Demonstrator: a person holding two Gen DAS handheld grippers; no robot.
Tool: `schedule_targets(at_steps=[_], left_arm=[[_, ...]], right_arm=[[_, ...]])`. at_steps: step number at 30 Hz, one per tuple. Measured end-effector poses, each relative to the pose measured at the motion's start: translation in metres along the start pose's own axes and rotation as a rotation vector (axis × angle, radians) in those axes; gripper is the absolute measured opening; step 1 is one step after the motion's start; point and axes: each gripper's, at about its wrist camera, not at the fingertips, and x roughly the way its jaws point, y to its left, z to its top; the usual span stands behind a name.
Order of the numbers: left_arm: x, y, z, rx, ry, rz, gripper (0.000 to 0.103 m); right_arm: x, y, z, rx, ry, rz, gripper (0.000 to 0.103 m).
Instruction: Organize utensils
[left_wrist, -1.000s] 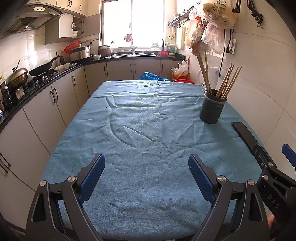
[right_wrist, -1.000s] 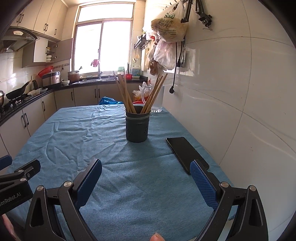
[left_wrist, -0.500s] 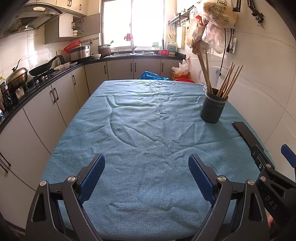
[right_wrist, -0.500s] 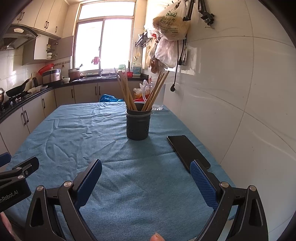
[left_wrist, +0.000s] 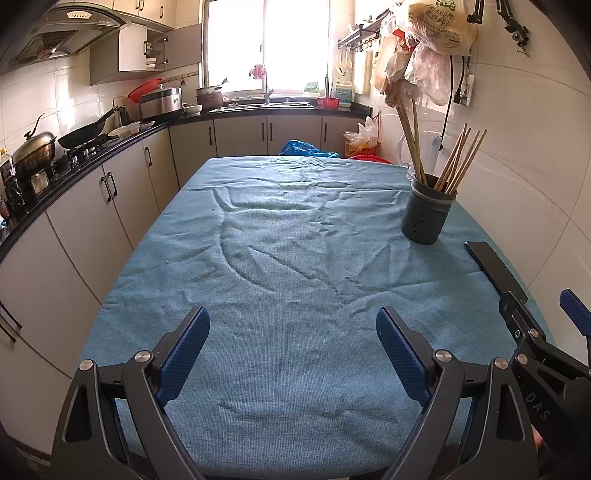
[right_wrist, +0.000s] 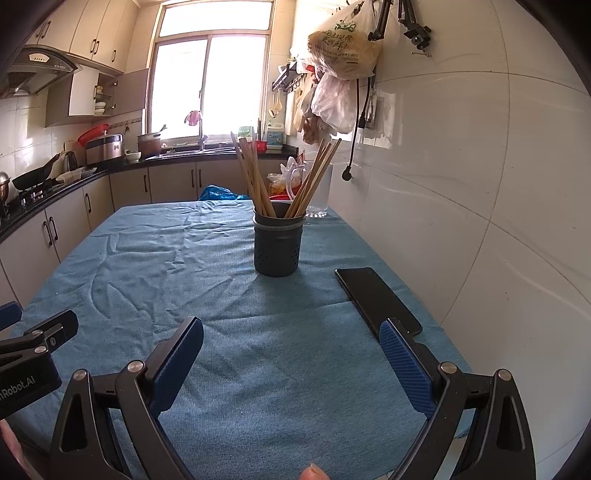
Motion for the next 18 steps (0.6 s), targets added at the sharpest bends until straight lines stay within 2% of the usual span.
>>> schedule_targets(at_steps=[18], left_arm=[[0.0013, 0.0052, 0.0026, -0.016, 0.012, 0.013, 0.091]], right_arm=[[0.0045, 0.0041, -0.0016, -0.015, 0.005, 0.017, 0.098]])
